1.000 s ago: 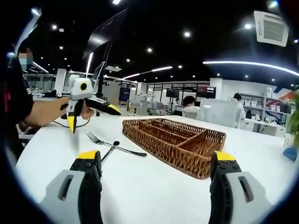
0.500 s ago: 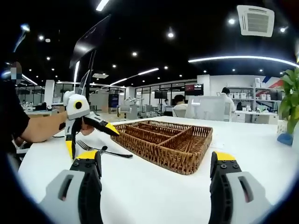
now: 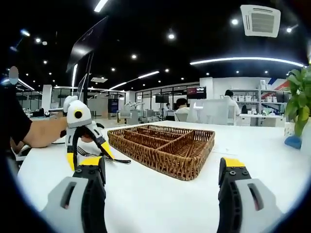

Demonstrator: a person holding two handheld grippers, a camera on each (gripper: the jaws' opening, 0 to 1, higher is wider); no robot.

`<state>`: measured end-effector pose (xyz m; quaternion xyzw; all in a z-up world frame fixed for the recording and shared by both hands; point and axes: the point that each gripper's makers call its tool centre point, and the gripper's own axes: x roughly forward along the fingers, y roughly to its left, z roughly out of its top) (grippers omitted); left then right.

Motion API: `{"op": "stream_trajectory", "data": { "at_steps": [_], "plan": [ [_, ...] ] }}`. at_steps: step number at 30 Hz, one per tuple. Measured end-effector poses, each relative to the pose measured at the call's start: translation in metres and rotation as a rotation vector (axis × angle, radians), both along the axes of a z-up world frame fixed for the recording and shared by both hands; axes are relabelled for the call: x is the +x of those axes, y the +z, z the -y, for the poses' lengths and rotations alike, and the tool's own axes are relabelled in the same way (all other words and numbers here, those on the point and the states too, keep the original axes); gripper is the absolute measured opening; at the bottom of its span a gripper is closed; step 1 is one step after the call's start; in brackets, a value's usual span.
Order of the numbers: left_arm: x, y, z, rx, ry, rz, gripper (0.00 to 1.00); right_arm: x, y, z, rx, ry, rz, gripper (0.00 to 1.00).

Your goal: Arrange the knives, forks, and spoons in their matching storage slots by inserting each utensil handle-first until every utensil is classified and aligned in the correct compartment

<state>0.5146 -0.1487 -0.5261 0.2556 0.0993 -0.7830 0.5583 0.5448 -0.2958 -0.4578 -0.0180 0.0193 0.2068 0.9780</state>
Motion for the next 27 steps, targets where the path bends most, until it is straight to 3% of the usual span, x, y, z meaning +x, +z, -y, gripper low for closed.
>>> {"op": "stream_trajectory", "data": {
  "at_steps": [1,4,7,11,14,27],
  "plan": [
    [0.000,-0.005,-0.004,0.030,0.005,-0.009,0.57,0.000,0.000,-0.001,-0.003,0.002,0.001,1.00],
    [-0.005,-0.004,-0.003,0.017,0.001,-0.022,0.44,0.000,0.000,-0.003,-0.004,0.007,0.001,1.00],
    [-0.010,-0.006,0.000,0.029,-0.004,-0.029,0.37,-0.001,0.001,-0.003,-0.003,0.005,0.004,1.00],
    [-0.019,-0.008,0.001,0.046,-0.033,-0.046,0.18,-0.001,0.003,-0.001,0.001,0.000,0.010,1.00],
    [-0.021,-0.009,-0.001,0.058,-0.042,-0.035,0.12,-0.001,0.003,-0.001,0.003,0.002,0.010,1.00],
    [-0.026,-0.007,0.000,0.050,-0.085,-0.026,0.03,-0.001,0.001,-0.002,-0.006,0.004,0.006,1.00]
  ]
}}
